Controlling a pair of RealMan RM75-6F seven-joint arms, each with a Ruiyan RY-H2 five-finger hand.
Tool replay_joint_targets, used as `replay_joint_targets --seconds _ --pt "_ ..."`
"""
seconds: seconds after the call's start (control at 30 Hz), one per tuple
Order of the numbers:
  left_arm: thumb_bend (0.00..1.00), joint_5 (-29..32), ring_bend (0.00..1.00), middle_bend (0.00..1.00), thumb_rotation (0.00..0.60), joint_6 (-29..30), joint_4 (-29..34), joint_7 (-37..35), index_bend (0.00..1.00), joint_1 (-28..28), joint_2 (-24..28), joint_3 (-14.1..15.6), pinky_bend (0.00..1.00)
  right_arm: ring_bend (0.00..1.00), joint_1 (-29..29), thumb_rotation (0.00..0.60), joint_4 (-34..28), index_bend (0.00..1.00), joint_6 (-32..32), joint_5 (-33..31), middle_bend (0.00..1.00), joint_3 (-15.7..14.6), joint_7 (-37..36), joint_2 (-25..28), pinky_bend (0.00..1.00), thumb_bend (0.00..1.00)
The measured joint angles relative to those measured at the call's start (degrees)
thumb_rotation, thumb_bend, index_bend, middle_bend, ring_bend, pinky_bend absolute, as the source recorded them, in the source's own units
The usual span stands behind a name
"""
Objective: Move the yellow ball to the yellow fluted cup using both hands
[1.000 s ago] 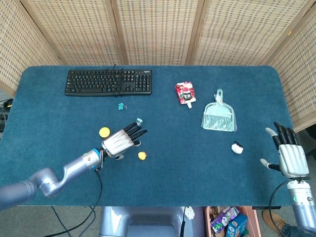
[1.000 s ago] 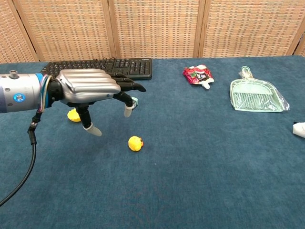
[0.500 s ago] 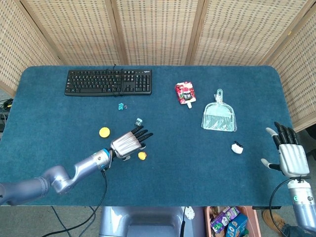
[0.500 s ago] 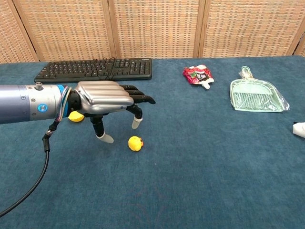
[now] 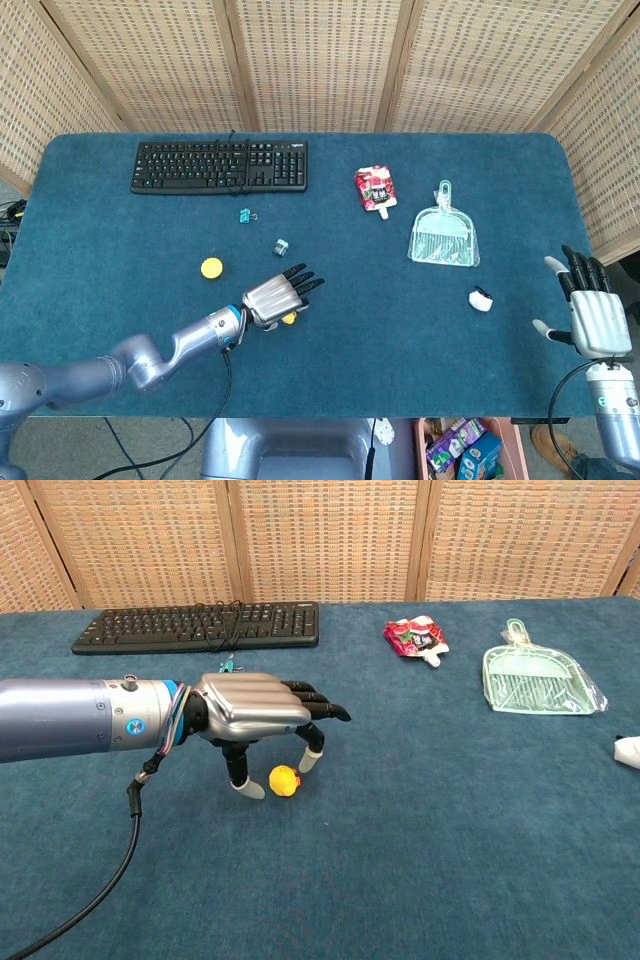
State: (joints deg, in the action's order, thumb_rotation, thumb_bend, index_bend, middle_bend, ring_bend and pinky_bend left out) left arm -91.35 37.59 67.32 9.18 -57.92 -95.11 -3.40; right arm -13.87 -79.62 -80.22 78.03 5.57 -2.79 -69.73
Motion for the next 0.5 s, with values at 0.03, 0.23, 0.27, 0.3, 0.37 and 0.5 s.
replay_joint_targets --seconds 0.03,0.23,0.27,0.3,0.37,0.5 --pt "0.23 0.3 0.0 0.0 0.6 -0.1 -0.1 0.1 0.44 -0.2 -0.2 0.0 0.0 0.0 0.0 0.6 0.0 0.0 0.1 0.0 0.0 0.1 0.0 0.0 0.0 0.0" --pt "0.26 1.6 0.0 0.0 0.6 -0.2 -0.8 1.9 0.48 -0.7 -1.0 -0.1 0.0 0.0 0.3 0.6 0.3 0.0 0.5 0.1 0.0 0.6 -0.6 0.1 0.0 0.0" --pt "0.26 1.9 0.0 0.0 0.6 -0.2 -0.9 2.2 0.49 -0.7 -1.1 0.0 0.0 0.0 0.3 0.6 0.3 0.0 0.5 0.1 0.0 0.7 -0.7 0.1 0.0 0.0" --pt "0.26 2.1 0.0 0.0 0.6 -0.2 -0.9 2.4 0.51 -0.8 -1.1 0.0 0.0 0.0 0.4 0.6 0.3 0.0 0.5 0.1 0.0 0.8 -0.8 0.1 0.0 0.0" --pt "0.26 2.5 0.0 0.0 0.6 -0.1 -0.9 2.9 0.55 -0.8 -1.2 0.1 0.0 0.0 0.5 0.6 0.4 0.0 0.6 0.2 0.0 1.0 -0.9 0.1 0.0 0.0" --pt "0.27 3.1 0.0 0.0 0.6 0.4 -0.3 3.2 0.57 -0.8 -0.9 0.0 0.0 0.0 0.6 0.6 0.4 0.0 0.8 0.3 0.0 1.2 -1.1 0.2 0.0 0.0"
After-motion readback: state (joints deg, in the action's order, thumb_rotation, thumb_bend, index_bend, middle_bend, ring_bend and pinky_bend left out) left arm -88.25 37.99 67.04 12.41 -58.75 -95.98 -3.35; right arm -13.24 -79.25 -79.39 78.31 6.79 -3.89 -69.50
